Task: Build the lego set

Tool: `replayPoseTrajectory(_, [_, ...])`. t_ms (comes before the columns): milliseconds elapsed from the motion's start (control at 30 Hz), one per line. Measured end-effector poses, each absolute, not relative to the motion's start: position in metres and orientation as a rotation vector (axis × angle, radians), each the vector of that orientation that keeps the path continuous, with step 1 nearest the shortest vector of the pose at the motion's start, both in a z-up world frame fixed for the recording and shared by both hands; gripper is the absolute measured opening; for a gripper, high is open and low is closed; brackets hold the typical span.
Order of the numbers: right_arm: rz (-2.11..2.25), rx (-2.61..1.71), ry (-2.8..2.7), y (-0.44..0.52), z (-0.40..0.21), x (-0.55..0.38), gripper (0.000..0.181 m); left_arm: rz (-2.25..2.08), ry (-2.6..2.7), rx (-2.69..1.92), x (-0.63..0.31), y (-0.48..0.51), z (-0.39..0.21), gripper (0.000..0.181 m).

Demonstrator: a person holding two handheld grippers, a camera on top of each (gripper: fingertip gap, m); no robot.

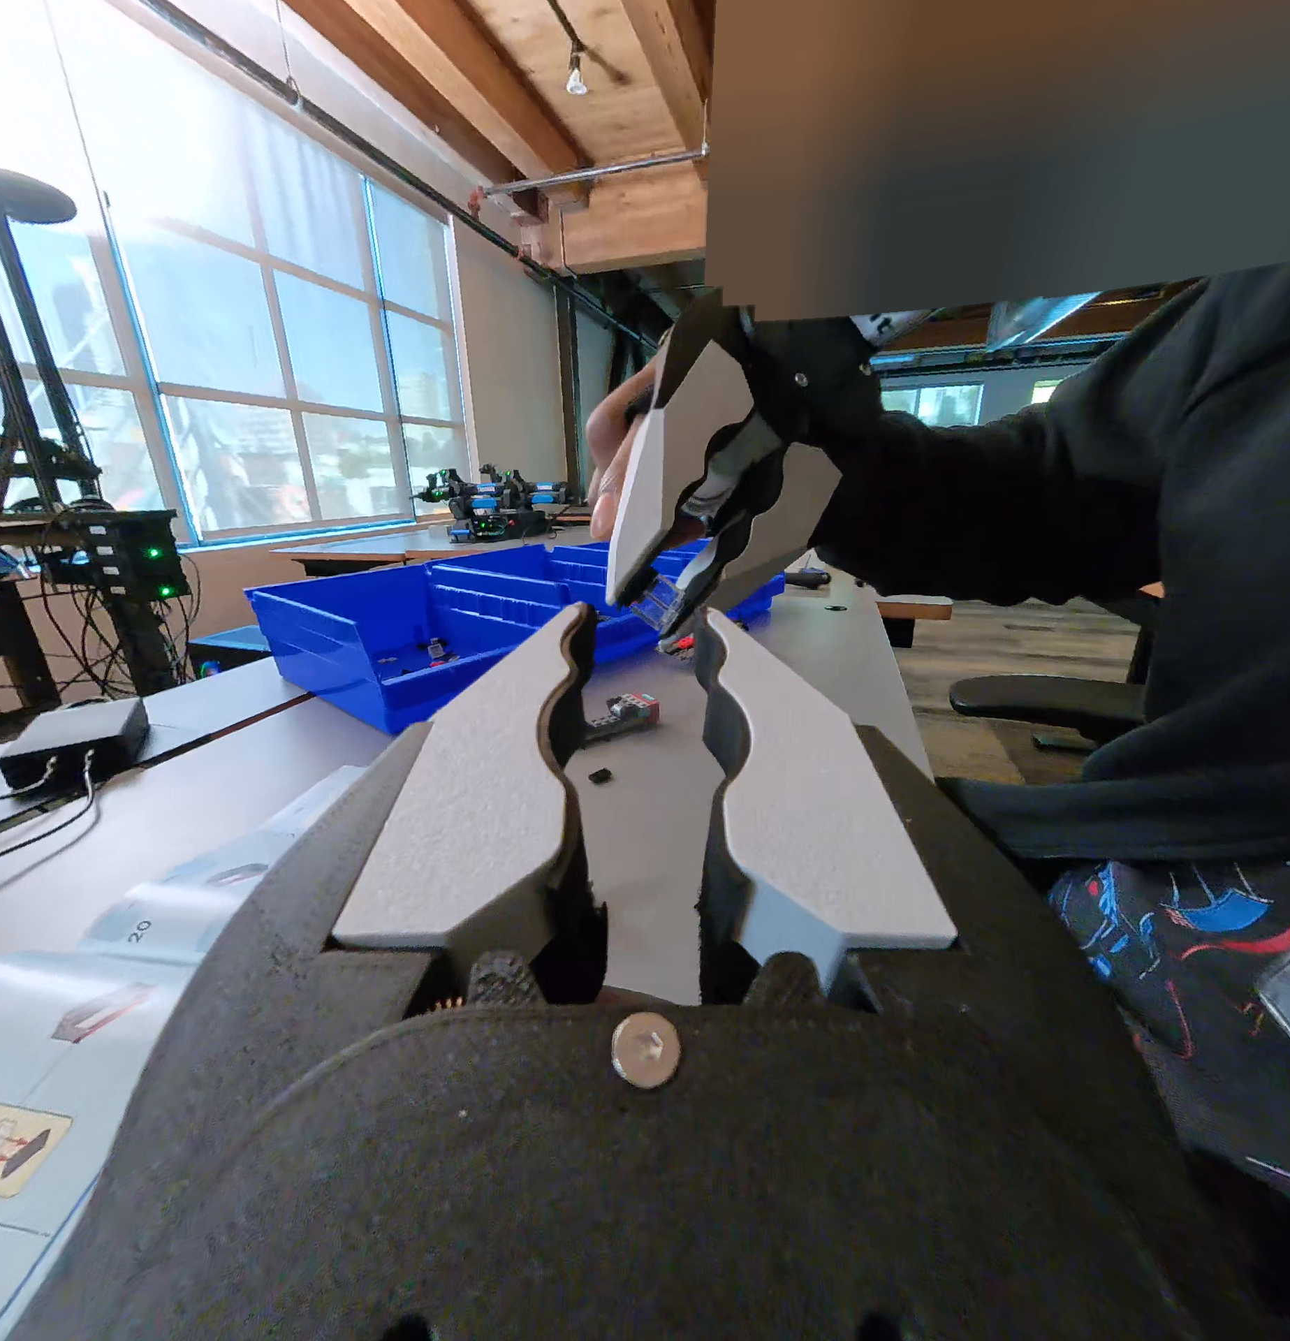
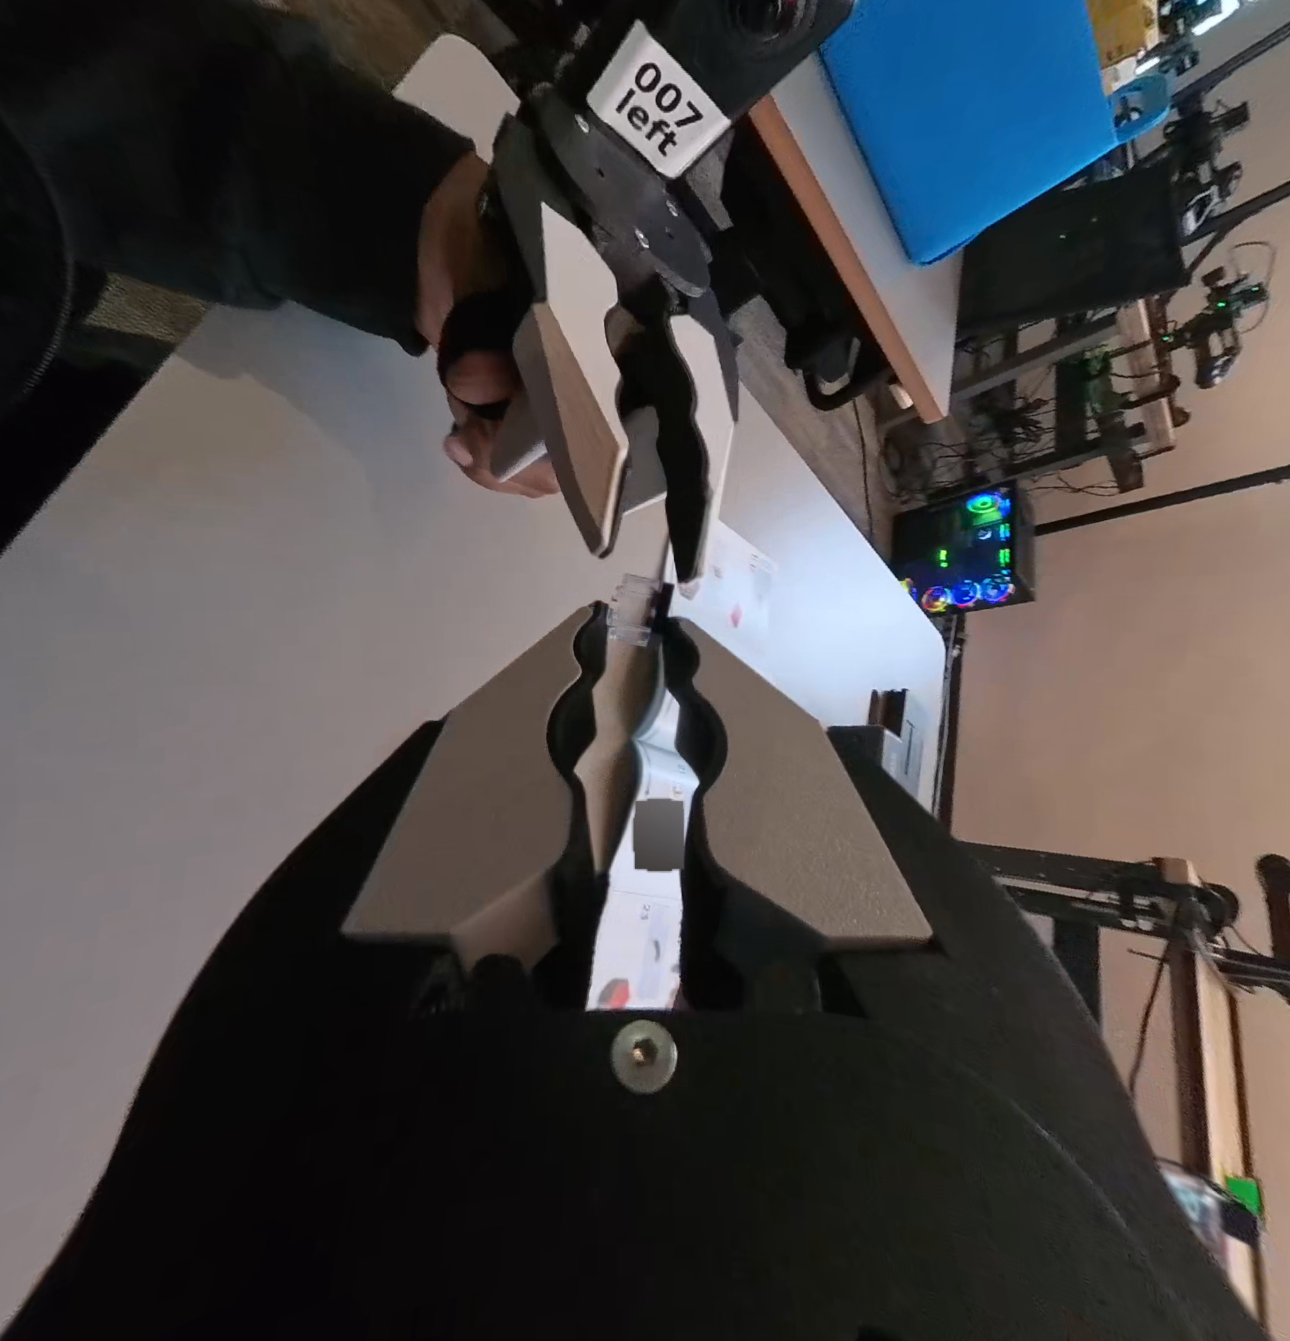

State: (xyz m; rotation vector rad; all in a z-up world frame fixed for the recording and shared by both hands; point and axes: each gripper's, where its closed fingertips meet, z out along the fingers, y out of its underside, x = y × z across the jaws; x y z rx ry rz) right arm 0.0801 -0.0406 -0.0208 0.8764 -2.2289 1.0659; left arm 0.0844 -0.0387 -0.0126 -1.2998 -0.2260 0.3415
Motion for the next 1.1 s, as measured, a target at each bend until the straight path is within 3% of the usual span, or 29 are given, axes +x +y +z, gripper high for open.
replayPoseTrajectory(200, [1.115, 0.890, -2.278, -0.039, -0.020, 0.088, 0.016, 0.336, -0.176, -1.299, 0.092, -0.034, -0.011, 0.019])
replayPoseTrajectory(1100, [1.205, 0.945, -2.374, -0.036, -0.018, 0.106, 0.016, 0.335, -0.072, -1.295, 0.109, -0.027, -0.007, 0.017])
